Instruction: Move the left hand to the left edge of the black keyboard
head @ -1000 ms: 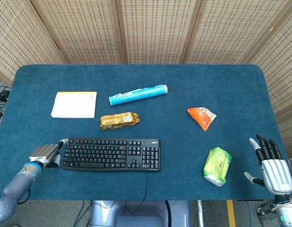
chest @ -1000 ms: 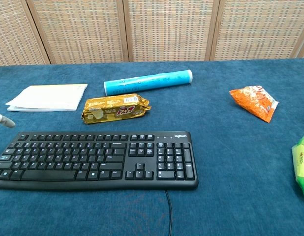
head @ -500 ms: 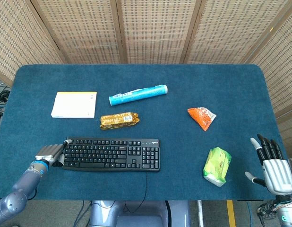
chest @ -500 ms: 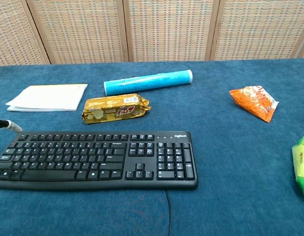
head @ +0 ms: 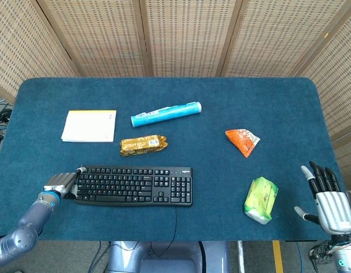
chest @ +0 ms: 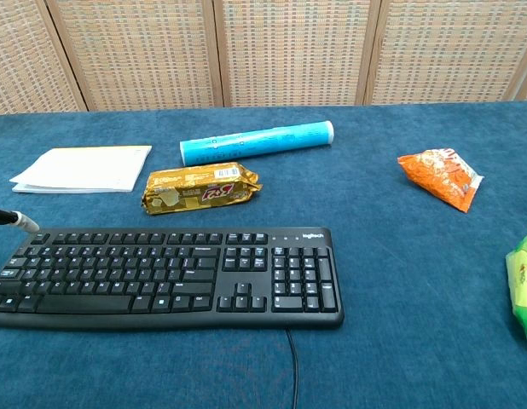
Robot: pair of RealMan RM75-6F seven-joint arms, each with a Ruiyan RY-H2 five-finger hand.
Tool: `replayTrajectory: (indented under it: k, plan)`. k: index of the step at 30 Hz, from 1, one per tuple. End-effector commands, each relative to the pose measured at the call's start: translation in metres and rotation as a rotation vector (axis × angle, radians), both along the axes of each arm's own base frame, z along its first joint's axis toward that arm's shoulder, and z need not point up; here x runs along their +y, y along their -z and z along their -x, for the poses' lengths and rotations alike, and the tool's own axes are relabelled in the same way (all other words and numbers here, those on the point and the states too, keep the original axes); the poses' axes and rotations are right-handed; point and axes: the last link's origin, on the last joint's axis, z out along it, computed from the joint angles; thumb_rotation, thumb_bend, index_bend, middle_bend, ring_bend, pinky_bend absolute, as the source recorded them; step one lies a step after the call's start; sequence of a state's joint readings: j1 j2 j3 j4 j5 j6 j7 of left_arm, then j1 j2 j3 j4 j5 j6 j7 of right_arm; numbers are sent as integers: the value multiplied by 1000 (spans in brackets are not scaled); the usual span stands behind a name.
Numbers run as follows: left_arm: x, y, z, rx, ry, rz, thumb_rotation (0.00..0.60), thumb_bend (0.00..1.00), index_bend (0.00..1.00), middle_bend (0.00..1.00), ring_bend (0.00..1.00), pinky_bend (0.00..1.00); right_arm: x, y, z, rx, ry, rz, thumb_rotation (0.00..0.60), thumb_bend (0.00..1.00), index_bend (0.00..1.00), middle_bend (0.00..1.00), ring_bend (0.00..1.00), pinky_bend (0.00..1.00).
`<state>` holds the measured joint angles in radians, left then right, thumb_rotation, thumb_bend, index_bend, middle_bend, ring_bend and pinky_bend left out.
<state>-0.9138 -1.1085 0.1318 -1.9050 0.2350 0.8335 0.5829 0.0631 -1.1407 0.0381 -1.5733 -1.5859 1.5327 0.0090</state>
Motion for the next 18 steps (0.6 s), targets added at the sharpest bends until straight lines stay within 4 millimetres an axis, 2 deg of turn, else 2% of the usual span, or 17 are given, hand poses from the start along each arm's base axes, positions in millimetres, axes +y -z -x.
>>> replayTrajectory:
  k: [1,18]
  plan:
    - [0,2,0,1,-2,5,600,782,0,645,538,329,0,0,0,1,0,-1,600,0,0,0,0,0]
    - [2,7,5,11,-12,1,600,782,0,645,538,329,0,0,0,-1,-2,-3,600,0,0,0,0,0]
